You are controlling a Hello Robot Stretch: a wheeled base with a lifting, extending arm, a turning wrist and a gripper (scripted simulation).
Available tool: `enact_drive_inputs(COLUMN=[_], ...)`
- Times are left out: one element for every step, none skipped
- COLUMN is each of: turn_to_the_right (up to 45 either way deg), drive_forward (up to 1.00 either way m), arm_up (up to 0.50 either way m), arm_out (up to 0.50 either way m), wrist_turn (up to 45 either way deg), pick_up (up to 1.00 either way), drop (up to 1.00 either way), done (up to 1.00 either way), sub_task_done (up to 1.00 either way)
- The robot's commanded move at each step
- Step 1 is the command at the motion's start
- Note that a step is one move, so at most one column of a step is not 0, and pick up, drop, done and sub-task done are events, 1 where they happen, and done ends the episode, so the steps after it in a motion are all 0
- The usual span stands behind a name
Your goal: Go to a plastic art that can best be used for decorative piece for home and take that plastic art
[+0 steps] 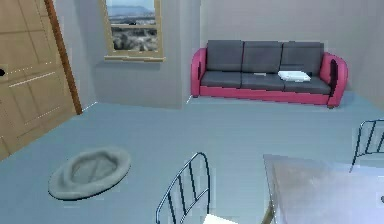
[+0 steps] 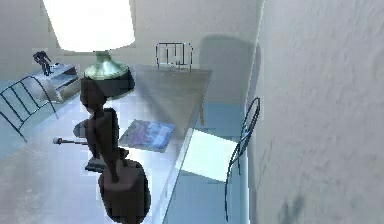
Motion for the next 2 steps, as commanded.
enact_drive_inputs(turn_to_the_right=[-24.0,0.0], drive_forward=[0.00,0.00], arm_up=[0.00,0.50], arm_out=[0.00,0.00], wrist_turn=[0.0,0.0], pick_up=[0.00,0.00], drop=[0.00,0.00], done=[0.00,0.00], sub_task_done=[0.00,0.00])
